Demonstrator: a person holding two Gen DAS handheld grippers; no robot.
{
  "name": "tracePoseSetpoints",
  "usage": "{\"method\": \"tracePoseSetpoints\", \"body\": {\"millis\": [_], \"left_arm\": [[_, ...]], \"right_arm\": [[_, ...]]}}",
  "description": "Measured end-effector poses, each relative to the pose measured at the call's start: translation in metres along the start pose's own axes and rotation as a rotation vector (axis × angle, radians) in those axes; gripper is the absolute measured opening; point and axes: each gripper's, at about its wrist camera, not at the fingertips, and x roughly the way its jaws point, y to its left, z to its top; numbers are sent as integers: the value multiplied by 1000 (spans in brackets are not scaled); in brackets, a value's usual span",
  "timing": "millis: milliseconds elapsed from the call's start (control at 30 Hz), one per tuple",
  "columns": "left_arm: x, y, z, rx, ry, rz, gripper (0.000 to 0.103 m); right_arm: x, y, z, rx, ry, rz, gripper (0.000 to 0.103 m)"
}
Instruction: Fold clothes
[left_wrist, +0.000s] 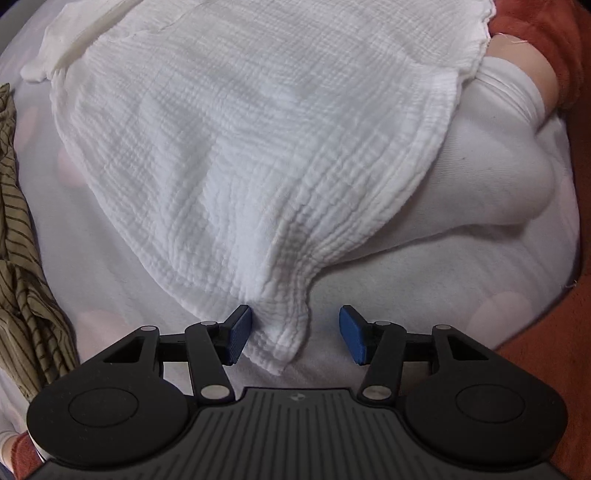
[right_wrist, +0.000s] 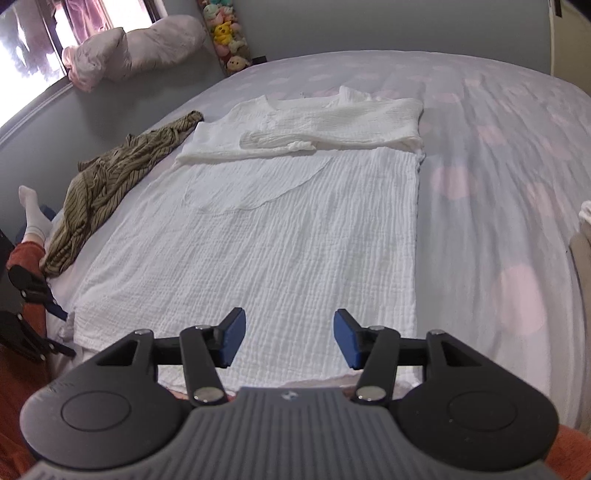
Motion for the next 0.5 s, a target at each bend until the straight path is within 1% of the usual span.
{"method": "tracePoseSetpoints", "body": {"millis": [100, 167, 200, 233, 367, 500], "left_arm": [[-1, 4, -3, -29, -13, 19, 42], [-2, 6, -4, -49, -22, 31, 23], [-3, 7, -5, -58, -26, 37, 16], [-3, 8, -6, -68, -31, 44, 7], [-15, 14, -8, -102, -64, 43, 4], [-44, 27, -7, -162, -131, 36, 4]], "right_arm": [[4, 6, -1, -33, 24, -3, 56], [8, 11, -1, -62, 48, -4, 56], [10, 12, -1, -75, 59, -6, 56], [11, 14, -1, -85, 68, -8, 56], [12, 23, -2, -154, 91, 10, 57], [15, 47, -7, -323, 135, 43, 63]]}}
